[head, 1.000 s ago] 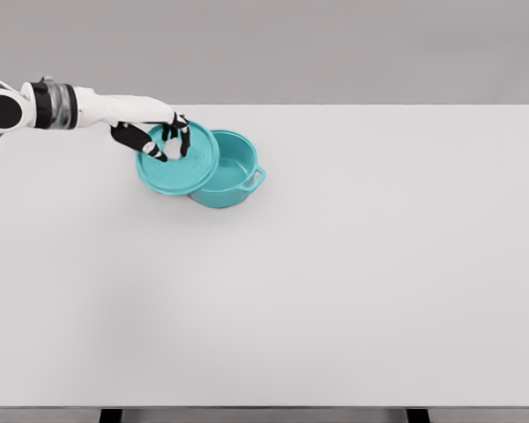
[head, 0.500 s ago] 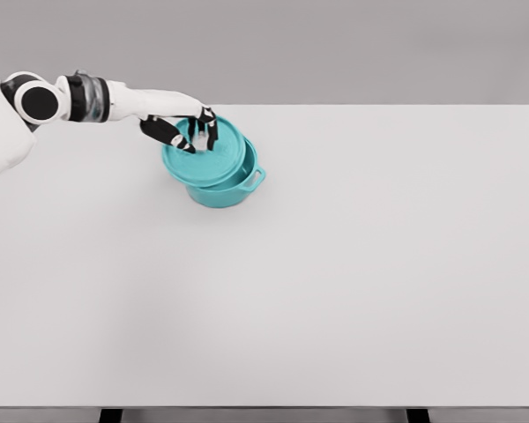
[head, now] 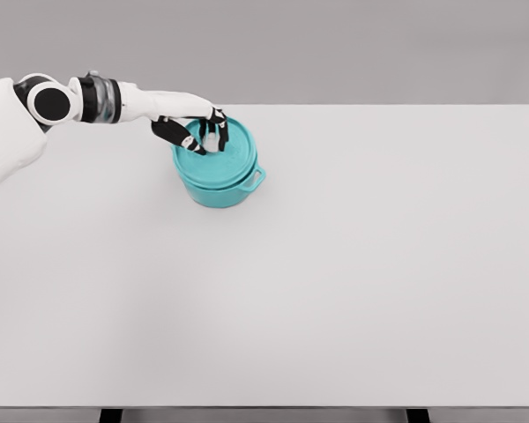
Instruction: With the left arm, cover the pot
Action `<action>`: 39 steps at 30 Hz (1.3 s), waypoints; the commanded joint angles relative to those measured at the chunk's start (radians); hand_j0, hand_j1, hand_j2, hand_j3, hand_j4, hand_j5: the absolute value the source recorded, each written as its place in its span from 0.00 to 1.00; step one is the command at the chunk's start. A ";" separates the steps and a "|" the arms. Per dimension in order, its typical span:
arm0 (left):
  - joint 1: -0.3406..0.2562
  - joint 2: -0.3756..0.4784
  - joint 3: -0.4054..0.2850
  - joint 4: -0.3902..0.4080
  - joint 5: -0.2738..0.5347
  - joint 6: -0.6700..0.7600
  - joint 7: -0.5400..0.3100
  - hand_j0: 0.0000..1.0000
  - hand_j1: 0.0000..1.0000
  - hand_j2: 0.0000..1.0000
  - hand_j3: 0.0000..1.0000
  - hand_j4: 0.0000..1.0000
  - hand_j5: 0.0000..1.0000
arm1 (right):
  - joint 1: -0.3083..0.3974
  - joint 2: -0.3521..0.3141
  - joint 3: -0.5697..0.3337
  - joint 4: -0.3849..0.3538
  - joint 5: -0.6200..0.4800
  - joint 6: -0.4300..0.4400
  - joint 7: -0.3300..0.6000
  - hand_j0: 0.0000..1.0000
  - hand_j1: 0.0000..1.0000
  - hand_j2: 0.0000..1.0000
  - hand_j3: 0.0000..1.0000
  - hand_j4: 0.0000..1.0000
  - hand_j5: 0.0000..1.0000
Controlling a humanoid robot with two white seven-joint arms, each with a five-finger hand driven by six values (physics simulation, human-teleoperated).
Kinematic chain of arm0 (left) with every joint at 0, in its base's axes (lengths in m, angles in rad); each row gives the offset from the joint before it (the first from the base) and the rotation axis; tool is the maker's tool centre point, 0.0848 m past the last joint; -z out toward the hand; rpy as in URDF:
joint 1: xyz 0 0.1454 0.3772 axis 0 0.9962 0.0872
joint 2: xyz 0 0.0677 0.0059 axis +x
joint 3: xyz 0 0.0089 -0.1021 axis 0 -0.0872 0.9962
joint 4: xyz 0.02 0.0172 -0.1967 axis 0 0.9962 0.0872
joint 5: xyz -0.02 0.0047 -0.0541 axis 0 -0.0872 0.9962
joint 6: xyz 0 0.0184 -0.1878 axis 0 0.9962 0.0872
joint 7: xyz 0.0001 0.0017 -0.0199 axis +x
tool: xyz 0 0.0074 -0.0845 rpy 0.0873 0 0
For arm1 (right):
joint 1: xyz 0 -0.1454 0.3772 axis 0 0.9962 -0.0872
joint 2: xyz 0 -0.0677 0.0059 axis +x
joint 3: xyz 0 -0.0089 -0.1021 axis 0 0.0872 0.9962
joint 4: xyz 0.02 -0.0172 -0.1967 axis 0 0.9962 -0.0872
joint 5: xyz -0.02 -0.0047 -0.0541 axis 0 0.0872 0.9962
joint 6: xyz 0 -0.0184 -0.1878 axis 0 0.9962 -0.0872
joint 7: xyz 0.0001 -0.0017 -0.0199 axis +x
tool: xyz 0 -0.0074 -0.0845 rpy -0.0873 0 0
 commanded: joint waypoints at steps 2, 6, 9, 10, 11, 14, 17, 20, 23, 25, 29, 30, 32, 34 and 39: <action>0.000 0.000 0.003 -0.002 0.012 0.002 0.000 0.47 0.47 0.47 0.47 0.47 0.47 | 0.000 0.000 0.000 -0.001 0.001 0.000 0.000 1.00 1.00 1.00 1.00 1.00 1.00; 0.002 0.001 0.001 0.003 0.012 0.002 0.000 0.55 0.55 0.55 0.55 0.55 0.55 | 0.000 0.000 0.000 -0.001 0.001 0.000 0.000 1.00 1.00 1.00 1.00 1.00 1.00; 0.000 0.001 0.001 0.003 0.012 0.002 0.000 0.58 0.58 0.58 0.58 0.58 0.58 | 0.000 0.000 0.000 -0.001 0.001 0.000 0.000 1.00 1.00 1.00 1.00 1.00 1.00; 0.000 0.001 0.001 0.004 0.012 0.002 0.000 0.59 0.59 0.59 0.59 0.59 0.59 | 0.000 0.000 0.000 -0.001 0.001 0.000 0.000 1.00 1.00 1.00 1.00 1.00 1.00; 0.000 0.001 0.003 0.004 0.012 0.002 0.000 0.59 0.59 0.59 0.59 0.59 0.59 | 0.000 0.000 0.000 0.000 0.001 0.000 0.000 1.00 1.00 1.00 1.00 1.00 1.00; 0.000 0.001 0.001 0.004 0.012 0.002 0.000 0.62 0.62 0.62 0.62 0.62 0.62 | 0.000 0.000 0.000 0.000 0.001 0.000 0.000 1.00 1.00 1.00 1.00 1.00 1.00; 0.000 0.001 0.003 0.006 0.012 0.002 0.000 0.65 0.65 0.65 0.65 0.65 0.65 | 0.000 0.000 0.000 0.000 0.001 0.000 0.000 1.00 1.00 1.00 1.00 1.00 1.00; 0.000 0.000 0.001 0.006 0.012 0.002 0.000 0.71 0.71 0.71 0.71 0.71 0.71 | 0.000 0.000 0.000 0.000 0.001 0.000 0.000 1.00 1.00 1.00 1.00 1.00 1.00; -0.002 0.000 0.003 0.006 0.012 0.002 0.000 0.78 0.78 0.78 0.78 0.78 0.78 | 0.000 0.000 0.000 0.000 0.001 0.000 0.000 1.00 1.00 1.00 1.00 1.00 1.00; -0.002 0.000 0.003 0.006 0.012 0.002 0.000 0.87 0.87 0.87 0.87 0.87 0.87 | 0.000 0.000 0.000 0.000 0.001 0.000 0.000 1.00 1.00 1.00 1.00 1.00 1.00; -0.002 0.015 0.012 0.006 0.014 0.002 0.000 1.00 1.00 1.00 1.00 1.00 1.00 | 0.000 0.000 0.000 0.000 0.001 0.000 0.000 1.00 1.00 1.00 1.00 1.00 1.00; -0.003 0.038 0.014 -0.002 0.026 0.002 0.000 1.00 1.00 1.00 1.00 1.00 1.00 | 0.000 0.000 0.000 0.000 0.001 0.000 0.000 1.00 1.00 1.00 1.00 1.00 1.00; -0.021 0.079 0.015 -0.022 0.046 0.002 0.000 1.00 1.00 1.00 1.00 1.00 1.00 | 0.000 0.000 0.000 0.000 0.001 0.000 0.000 1.00 1.00 1.00 1.00 1.00 1.00; -0.021 0.190 0.015 -0.135 0.115 0.002 0.000 1.00 1.00 1.00 1.00 1.00 1.00 | 0.000 0.000 0.000 -0.001 0.001 0.000 0.000 1.00 1.00 1.00 1.00 1.00 1.00; 0.101 0.493 0.056 -0.438 0.210 0.002 0.000 1.00 1.00 1.00 1.00 1.00 1.00 | 0.000 0.000 0.000 0.000 0.001 0.000 0.000 1.00 1.00 1.00 1.00 1.00 1.00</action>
